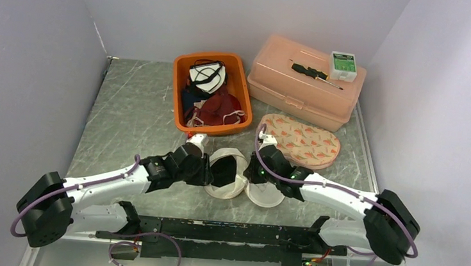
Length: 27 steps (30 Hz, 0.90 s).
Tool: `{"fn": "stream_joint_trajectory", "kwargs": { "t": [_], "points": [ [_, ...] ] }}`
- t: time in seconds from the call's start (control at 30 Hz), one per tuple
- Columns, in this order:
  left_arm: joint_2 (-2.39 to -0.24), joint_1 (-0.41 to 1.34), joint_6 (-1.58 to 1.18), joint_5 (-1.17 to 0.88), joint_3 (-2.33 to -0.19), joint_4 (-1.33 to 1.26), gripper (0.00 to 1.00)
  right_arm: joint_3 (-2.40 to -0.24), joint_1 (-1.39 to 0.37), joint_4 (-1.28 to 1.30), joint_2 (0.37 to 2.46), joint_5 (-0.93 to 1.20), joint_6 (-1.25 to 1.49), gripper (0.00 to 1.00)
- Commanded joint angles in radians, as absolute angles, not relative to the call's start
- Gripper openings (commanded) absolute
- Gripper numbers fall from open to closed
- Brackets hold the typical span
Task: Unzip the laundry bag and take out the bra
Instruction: Pick up the bra from the laundry bag.
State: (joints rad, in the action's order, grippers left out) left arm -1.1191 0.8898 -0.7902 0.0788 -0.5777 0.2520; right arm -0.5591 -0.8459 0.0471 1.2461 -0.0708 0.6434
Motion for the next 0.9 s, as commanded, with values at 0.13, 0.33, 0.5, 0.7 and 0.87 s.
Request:
{"fn": "stream_joint_trajectory", "kwargs": {
  "t": [0.13, 0.33, 0.5, 0.7, 0.87],
  "points": [
    [-1.082, 0.894, -0.797, 0.110, -0.600, 0.259, 0.41, -0.635, -0.961, 0.273, 1.088, -0.324, 0.629, 0.00],
    [-1.148, 0.893, -0.804, 0.165, -0.645, 0.326, 0.34, -0.617, -1.021, 0.351, 1.043, -0.395, 0.661, 0.00],
    [-1.154, 0.894, -0.802, 0.154, -0.647, 0.311, 0.27, -0.540, -1.039, 0.375, 0.956, -0.393, 0.688, 0.00],
    [-1.183, 0.893, -0.762, 0.122, -0.688, 0.286, 0.21, -0.562, -1.039, 0.402, 0.841, -0.394, 0.623, 0.47],
    [-1.243, 0.893, -0.749, 0.082, -0.747, 0.286, 0.19, -0.652, -1.039, 0.390, 0.763, -0.364, 0.519, 0.60]
  ]
}}
